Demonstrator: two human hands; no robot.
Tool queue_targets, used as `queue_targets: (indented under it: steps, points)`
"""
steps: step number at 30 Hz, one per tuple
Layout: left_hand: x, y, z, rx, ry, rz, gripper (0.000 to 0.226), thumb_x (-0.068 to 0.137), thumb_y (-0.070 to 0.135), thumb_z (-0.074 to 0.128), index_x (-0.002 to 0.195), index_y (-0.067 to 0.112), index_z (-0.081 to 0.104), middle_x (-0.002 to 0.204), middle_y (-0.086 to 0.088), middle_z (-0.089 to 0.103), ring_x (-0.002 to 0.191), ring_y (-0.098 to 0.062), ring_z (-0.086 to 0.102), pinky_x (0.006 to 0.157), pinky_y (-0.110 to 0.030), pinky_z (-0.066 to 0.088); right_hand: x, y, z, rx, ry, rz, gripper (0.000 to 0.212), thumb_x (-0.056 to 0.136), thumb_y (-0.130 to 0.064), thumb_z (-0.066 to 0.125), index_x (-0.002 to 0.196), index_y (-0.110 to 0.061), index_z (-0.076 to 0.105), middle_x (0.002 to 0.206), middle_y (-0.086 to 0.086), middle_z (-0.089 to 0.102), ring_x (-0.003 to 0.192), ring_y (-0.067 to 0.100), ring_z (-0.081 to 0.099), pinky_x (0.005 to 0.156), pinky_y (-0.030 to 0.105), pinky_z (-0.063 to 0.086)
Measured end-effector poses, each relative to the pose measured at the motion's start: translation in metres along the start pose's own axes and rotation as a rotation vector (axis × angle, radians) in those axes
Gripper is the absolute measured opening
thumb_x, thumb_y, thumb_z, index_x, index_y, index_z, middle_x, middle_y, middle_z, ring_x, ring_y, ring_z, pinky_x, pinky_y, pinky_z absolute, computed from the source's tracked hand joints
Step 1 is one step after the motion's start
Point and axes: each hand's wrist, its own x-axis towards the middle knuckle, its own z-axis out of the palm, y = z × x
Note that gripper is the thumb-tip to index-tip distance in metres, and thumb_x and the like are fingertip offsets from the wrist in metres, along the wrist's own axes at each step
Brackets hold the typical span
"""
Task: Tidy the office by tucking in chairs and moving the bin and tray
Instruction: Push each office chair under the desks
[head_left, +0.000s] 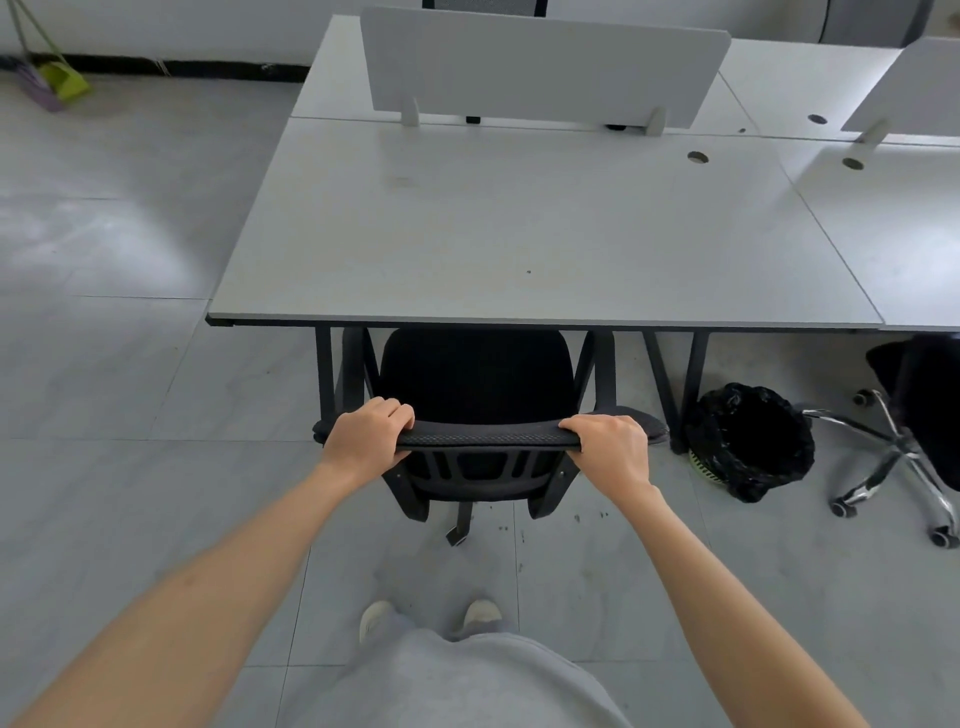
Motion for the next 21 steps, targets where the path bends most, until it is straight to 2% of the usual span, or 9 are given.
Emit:
queue_targets:
  steps: [3, 5, 7, 9, 11, 13, 15, 18, 21]
  points:
    - [0.0, 0.002, -0.002, -0.014, -0.057, -0.007, 0.022, 0.071, 0.017, 0.077, 0.085, 0.013, 0.061, 0.082, -0.004, 0.065, 0.074, -0.021, 0.059, 0.049, -0.03, 0.051, -0.001, -0.001, -0.004, 0.009, -0.079, 0.008, 0.025, 0.065, -0.015, 0.08, 0.089, -0.019, 0.074, 0.076, -0.003, 0.074, 0.069, 0.021, 0.069, 0.066, 0.032, 0.051]
    - [-0.003, 0.002, -0.006, -0.065, -0.098, -0.023, 0.023, 0.078, 0.018, 0.07, 0.098, 0.012, 0.062, 0.097, -0.005, 0.066, 0.088, -0.021, 0.06, 0.066, -0.032, 0.054, 0.002, -0.004, -0.012, -0.023, -0.234, 0.012, 0.025, 0.076, -0.026, 0.072, 0.099, -0.019, 0.07, 0.088, -0.002, 0.073, 0.082, 0.022, 0.067, 0.074, 0.033, 0.047]
    - [-0.017, -0.003, -0.012, -0.171, -0.111, -0.046, 0.032, 0.084, 0.021, 0.061, 0.114, 0.011, 0.061, 0.114, -0.004, 0.064, 0.106, -0.021, 0.058, 0.09, -0.029, 0.047, 0.008, -0.016, -0.021, -0.041, -0.408, -0.026, 0.035, 0.082, -0.034, 0.064, 0.114, -0.019, 0.061, 0.106, -0.004, 0.068, 0.097, 0.019, 0.062, 0.082, 0.03, 0.045]
    - [-0.049, -0.002, -0.025, -0.329, 0.001, -0.114, 0.038, 0.087, 0.029, 0.051, 0.119, 0.012, 0.06, 0.12, 0.004, 0.06, 0.115, -0.012, 0.051, 0.1, -0.018, 0.033, 0.011, -0.042, -0.033, 0.15, -0.495, -0.07, 0.044, 0.086, -0.031, 0.061, 0.128, -0.019, 0.052, 0.122, -0.007, 0.06, 0.113, 0.015, 0.054, 0.092, 0.025, 0.042]
    - [-0.094, 0.003, -0.036, -0.545, 0.141, -0.308, 0.041, 0.087, 0.035, 0.042, 0.117, 0.015, 0.061, 0.115, 0.015, 0.057, 0.111, 0.003, 0.048, 0.098, -0.007, 0.03, 0.006, -0.088, -0.042, 0.487, -0.382, -0.176, 0.039, 0.088, -0.022, 0.06, 0.127, -0.019, 0.054, 0.123, -0.01, 0.057, 0.116, 0.006, 0.051, 0.095, 0.014, 0.038]
    - [-0.141, 0.006, -0.036, -0.733, 0.256, -0.549, 0.034, 0.087, 0.034, 0.045, 0.112, 0.018, 0.063, 0.106, 0.023, 0.063, 0.103, 0.007, 0.055, 0.09, -0.004, 0.037, 0.002, -0.138, -0.04, 0.771, -0.372, -0.232, 0.03, 0.088, -0.019, 0.056, 0.118, -0.02, 0.06, 0.116, -0.014, 0.06, 0.107, 0.0, 0.055, 0.089, 0.009, 0.041]
    - [-0.185, 0.004, -0.025, -0.874, 0.327, -0.799, 0.018, 0.09, 0.022, 0.055, 0.105, 0.021, 0.064, 0.092, 0.02, 0.07, 0.092, 0.005, 0.063, 0.083, -0.005, 0.044, 0.003, -0.186, -0.023, 0.943, -0.512, -0.208, 0.028, 0.088, -0.019, 0.049, 0.112, -0.02, 0.063, 0.11, -0.014, 0.064, 0.099, 0.001, 0.059, 0.084, 0.011, 0.045]
    - [-0.241, -0.012, -0.006, -1.034, 0.384, -1.113, 0.027, 0.09, 0.001, 0.054, 0.098, 0.024, 0.065, 0.092, 0.016, 0.071, 0.082, -0.006, 0.068, 0.076, -0.008, 0.048, 0.014, -0.251, 0.013, 1.072, -0.764, -0.093, 0.029, 0.088, -0.024, 0.044, 0.107, -0.018, 0.065, 0.106, -0.008, 0.068, 0.102, 0.003, 0.061, 0.088, 0.019, 0.047]
    - [-0.275, -0.047, 0.0, -1.121, 0.407, -1.28, 0.029, 0.09, -0.002, 0.051, 0.096, 0.022, 0.066, 0.092, 0.013, 0.072, 0.082, -0.014, 0.068, 0.074, -0.011, 0.05, 0.03, -0.303, 0.052, 1.074, -0.895, -0.059, 0.027, 0.089, -0.023, 0.045, 0.106, -0.017, 0.065, 0.104, -0.001, 0.07, 0.101, 0.009, 0.063, 0.091, 0.028, 0.049]
